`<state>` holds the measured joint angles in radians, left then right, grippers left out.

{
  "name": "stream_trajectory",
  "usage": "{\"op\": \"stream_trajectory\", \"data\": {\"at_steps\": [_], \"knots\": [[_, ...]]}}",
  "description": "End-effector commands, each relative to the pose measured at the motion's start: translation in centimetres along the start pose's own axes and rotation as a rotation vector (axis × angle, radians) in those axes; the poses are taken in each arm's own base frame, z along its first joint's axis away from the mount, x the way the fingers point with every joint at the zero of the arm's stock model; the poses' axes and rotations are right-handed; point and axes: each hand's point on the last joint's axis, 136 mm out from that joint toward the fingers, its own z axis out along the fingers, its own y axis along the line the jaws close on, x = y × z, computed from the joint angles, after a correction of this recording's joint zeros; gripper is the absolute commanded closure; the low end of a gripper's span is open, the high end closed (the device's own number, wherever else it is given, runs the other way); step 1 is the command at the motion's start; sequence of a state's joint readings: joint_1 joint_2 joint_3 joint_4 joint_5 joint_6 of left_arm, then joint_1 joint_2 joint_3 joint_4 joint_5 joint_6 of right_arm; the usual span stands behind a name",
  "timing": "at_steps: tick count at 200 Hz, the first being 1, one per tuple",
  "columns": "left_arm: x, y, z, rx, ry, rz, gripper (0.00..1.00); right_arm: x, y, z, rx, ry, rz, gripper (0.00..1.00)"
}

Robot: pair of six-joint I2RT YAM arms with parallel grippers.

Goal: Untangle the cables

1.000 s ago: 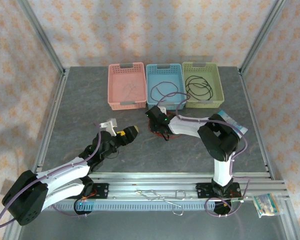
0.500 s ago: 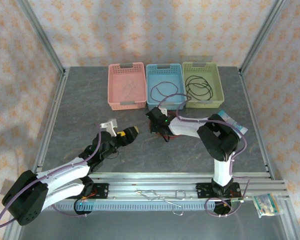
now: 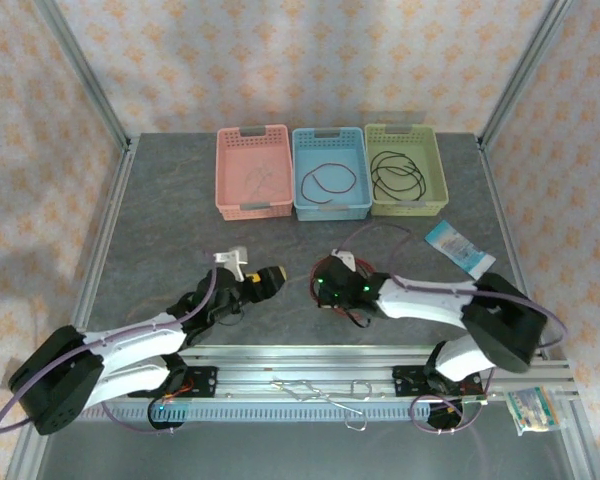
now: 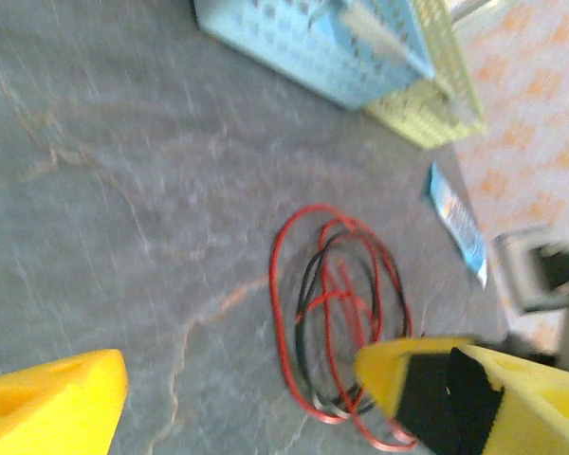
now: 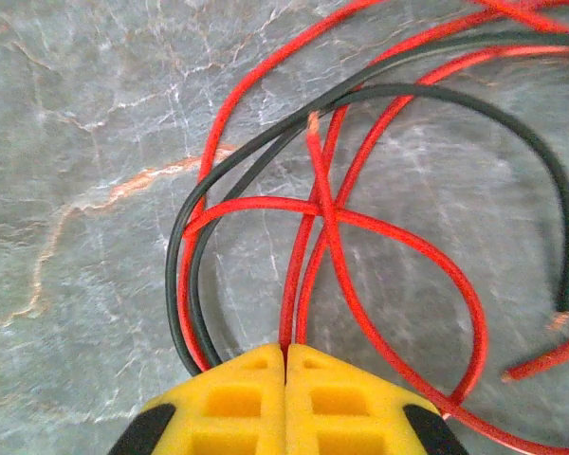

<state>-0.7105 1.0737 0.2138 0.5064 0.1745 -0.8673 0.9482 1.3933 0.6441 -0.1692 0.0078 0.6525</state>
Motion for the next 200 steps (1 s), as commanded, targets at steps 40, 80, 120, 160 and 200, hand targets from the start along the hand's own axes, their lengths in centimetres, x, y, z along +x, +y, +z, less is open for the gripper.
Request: {"op": "stream_trajectory", "data": {"at_steps": [40, 80, 120, 160, 200], "knots": [[2.9, -2.5, 2.0, 0.045, 0.084, 0.033, 0.19, -2.3, 1.3, -4.4, -0.194, -0.167, 0.076, 1.00], [3.1, -4.4, 2.9, 0.104, 0.101, 0.058, 0.26, -3.3, 1.7, -6.5, -0.245, -0.223, 0.028, 1.00], [2.4, -5.6, 3.5, 0.115, 0.088, 0.088, 0.30, -4.5, 2.4, -8.9, -0.289, -0.279, -0.027, 1.00], [0.0, -8.0, 2.1, 0.179, 0.000, 0.145, 0.41, -7.4, 3.0, -13.0, -0.329, -0.400, 0.002, 1.00], [-1.0, -10.9, 0.6, 0.272, -0.022, 0.253, 0.43, -9.5, 4.8, -16.3, -0.418, -0.445, 0.048, 1.00]]}}
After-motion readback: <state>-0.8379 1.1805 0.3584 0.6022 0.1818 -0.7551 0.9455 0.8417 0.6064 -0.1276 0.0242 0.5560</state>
